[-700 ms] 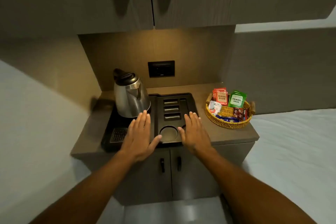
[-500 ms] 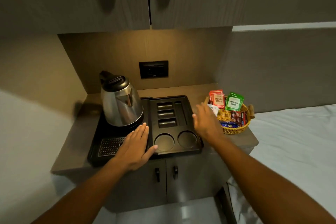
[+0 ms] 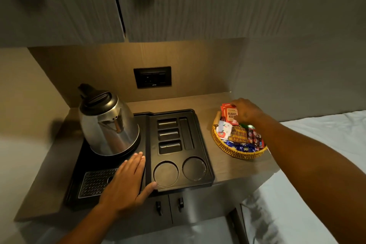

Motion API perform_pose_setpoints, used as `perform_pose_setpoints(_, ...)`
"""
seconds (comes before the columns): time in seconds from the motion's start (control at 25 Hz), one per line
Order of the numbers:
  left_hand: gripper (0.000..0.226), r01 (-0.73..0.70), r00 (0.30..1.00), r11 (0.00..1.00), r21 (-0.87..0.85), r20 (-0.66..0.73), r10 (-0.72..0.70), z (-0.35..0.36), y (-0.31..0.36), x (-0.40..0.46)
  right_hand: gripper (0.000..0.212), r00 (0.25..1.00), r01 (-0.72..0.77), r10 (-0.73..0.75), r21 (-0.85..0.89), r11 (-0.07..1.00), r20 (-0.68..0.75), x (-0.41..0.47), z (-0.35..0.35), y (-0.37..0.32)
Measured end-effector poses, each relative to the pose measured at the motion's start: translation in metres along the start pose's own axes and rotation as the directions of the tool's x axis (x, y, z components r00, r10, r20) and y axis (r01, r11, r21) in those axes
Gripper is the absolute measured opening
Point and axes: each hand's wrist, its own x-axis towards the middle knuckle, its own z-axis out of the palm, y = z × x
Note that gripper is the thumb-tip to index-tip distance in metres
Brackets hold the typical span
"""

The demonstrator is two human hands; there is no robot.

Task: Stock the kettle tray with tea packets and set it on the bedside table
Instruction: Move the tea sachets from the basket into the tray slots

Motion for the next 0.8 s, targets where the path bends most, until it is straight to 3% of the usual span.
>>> perform_pose_setpoints(0.16, 0.092, 0.015, 1.000, 1.000, -0.009, 0.003, -0.015, 0.001, 0.000, 0.001, 0.063, 0.989, 0.145, -0.142, -0.088, 0.985, 0.035, 0.013, 0.001, -0.002)
perform_pose_setpoints(0.36, 0.091, 0.015, 1.000, 1.000, 0.014, 0.005, -0.016, 0.003, -0.002, 0.001, 0.057, 0.989, 0.146, -0.145, -0.021, 0.989, 0.027, 0.014, -0.006, 0.007)
perform_pose_setpoints(0.56, 0.090, 0.024, 1.000, 1.000, 0.010, -0.006, -0.024, 0.004, -0.003, 0.001, 0.030, 0.979, 0.111, -0.135, 0.156, 0.981, 0.152, 0.017, -0.021, 0.010)
perform_pose_setpoints(0.68, 0.090, 0.025, 1.000, 0.999, 0.021, 0.000, -0.025, 0.003, -0.002, 0.001, 0.019, 0.968, 0.136, -0.158, 0.124, 0.983, 0.196, 0.017, -0.044, 0.007)
perform_pose_setpoints(0.8, 0.092, 0.026, 1.000, 1.000, 0.014, 0.003, -0.026, -0.001, 0.000, 0.001, 0.015, 0.970, 0.182, -0.197, 0.113, 0.977, 0.144, 0.020, -0.077, -0.012)
